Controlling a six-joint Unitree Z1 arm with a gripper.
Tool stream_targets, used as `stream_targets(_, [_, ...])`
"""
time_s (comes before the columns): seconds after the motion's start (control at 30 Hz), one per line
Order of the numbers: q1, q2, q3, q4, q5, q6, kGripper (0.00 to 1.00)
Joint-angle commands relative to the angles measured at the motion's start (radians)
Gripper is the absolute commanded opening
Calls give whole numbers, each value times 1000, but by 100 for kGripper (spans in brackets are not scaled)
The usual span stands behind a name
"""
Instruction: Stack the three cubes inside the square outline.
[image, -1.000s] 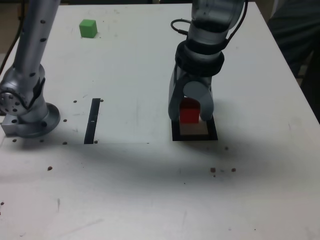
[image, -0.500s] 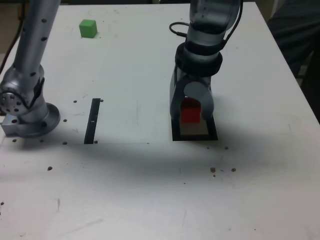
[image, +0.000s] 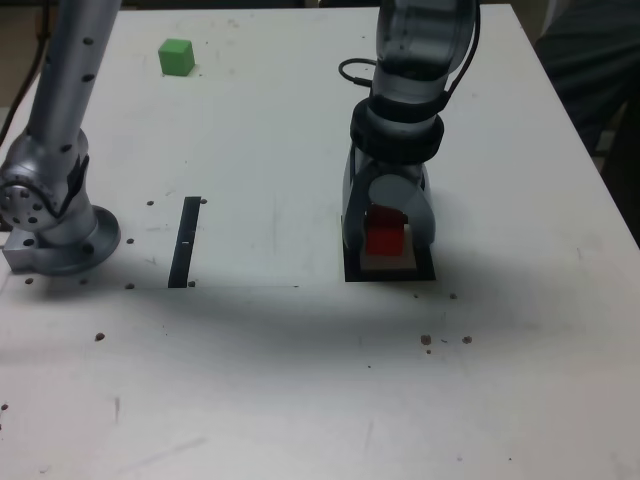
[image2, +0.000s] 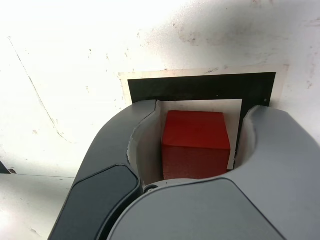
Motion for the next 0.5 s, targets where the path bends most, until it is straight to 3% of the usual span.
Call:
stream_targets(0.0, [2,-10,7,-5,-2,2,99])
stream_targets(0.17, [2,-56,36,-14,7,0,99])
stream_targets(0.47, [52,-153,74,12,64,34,100])
